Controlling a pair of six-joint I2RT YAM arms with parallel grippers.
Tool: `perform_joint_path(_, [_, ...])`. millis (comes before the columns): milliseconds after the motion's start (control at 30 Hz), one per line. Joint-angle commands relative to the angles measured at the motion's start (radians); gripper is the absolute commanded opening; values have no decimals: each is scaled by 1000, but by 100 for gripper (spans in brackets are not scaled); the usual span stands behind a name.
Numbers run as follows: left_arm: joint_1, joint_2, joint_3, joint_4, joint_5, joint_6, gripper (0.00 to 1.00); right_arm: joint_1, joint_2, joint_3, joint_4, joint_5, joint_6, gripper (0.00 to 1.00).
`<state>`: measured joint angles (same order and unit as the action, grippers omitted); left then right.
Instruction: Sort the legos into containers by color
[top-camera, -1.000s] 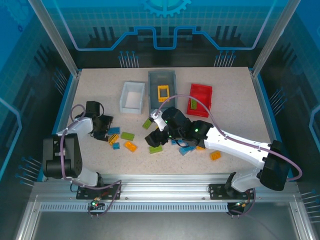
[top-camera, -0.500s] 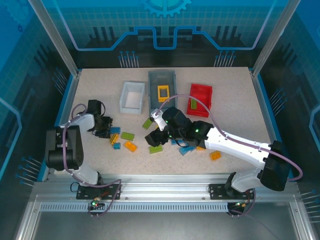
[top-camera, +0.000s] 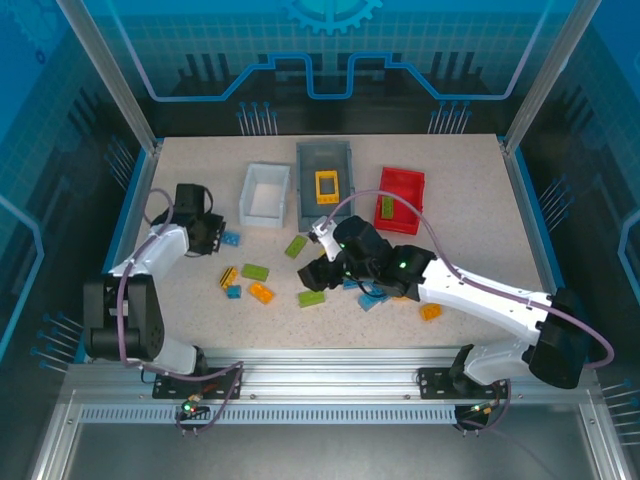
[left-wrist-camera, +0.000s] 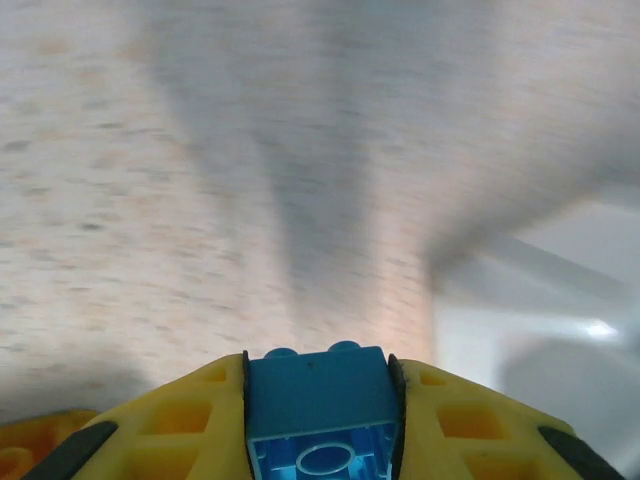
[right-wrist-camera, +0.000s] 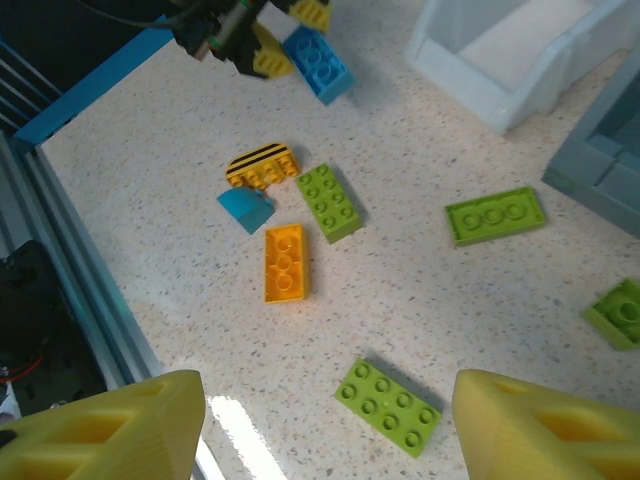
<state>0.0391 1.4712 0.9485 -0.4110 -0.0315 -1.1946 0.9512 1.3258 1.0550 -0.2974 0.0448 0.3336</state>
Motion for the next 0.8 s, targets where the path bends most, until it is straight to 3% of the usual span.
perform_joint_path(0, [-76,-15,92,26,-63,198,23,-44,-37,-22,58,14,29,67])
perform_joint_path(300, [-205,269,427,15,-153,535,23,-140,-74,-29,62,30,95,68])
perform_joint_path(567, [-219,471,610,-35,-172,639,27,-183,-130,-69,56,30,117,68])
perform_joint_path(633, [-226,503,646,-60,-172,655,31,-191,-138,-80,48,33,121,68])
perform_joint_path(767, [-234,516,666,-100,-181,655,53,-213,-163,-103,11,74,148,69])
